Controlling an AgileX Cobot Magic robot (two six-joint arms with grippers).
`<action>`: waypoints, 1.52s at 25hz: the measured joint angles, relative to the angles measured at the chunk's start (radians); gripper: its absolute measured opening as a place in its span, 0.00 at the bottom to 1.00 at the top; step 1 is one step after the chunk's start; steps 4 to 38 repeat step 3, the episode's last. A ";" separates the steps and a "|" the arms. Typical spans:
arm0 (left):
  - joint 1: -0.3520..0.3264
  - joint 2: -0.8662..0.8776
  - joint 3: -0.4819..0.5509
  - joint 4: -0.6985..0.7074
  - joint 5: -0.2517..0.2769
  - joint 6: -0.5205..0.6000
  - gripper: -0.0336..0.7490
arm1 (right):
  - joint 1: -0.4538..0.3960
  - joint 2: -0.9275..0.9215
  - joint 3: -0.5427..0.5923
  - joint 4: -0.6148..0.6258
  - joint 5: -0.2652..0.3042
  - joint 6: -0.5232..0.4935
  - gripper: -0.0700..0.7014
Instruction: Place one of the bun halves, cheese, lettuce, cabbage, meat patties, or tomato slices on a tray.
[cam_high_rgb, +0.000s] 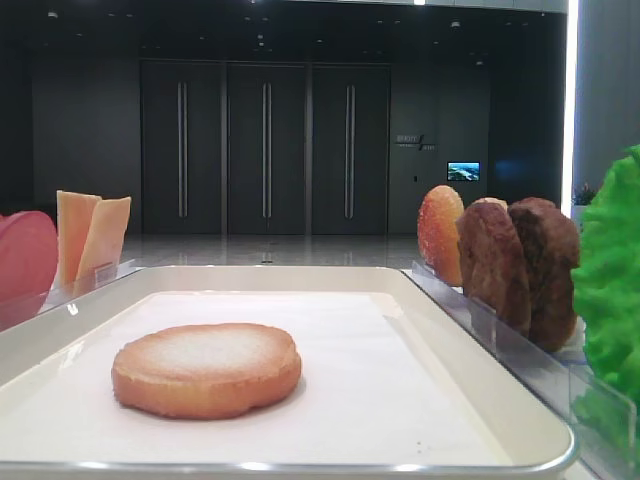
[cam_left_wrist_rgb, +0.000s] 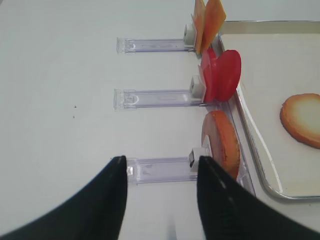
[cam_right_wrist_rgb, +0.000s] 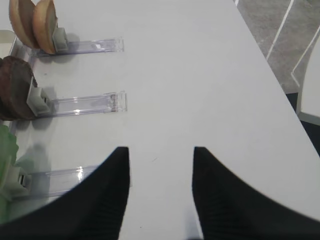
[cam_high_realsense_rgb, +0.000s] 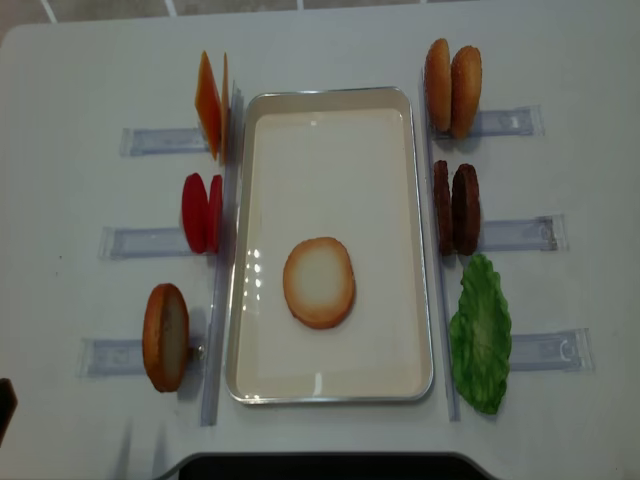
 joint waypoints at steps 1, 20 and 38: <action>0.000 0.000 0.000 0.000 0.000 0.000 0.49 | 0.000 0.000 0.000 0.000 0.000 0.000 0.47; 0.000 0.000 0.001 0.000 0.000 0.000 0.49 | 0.000 0.000 0.000 0.000 0.000 0.000 0.47; 0.000 0.000 0.001 0.000 0.000 0.000 0.49 | 0.000 0.000 0.000 0.000 0.000 0.000 0.47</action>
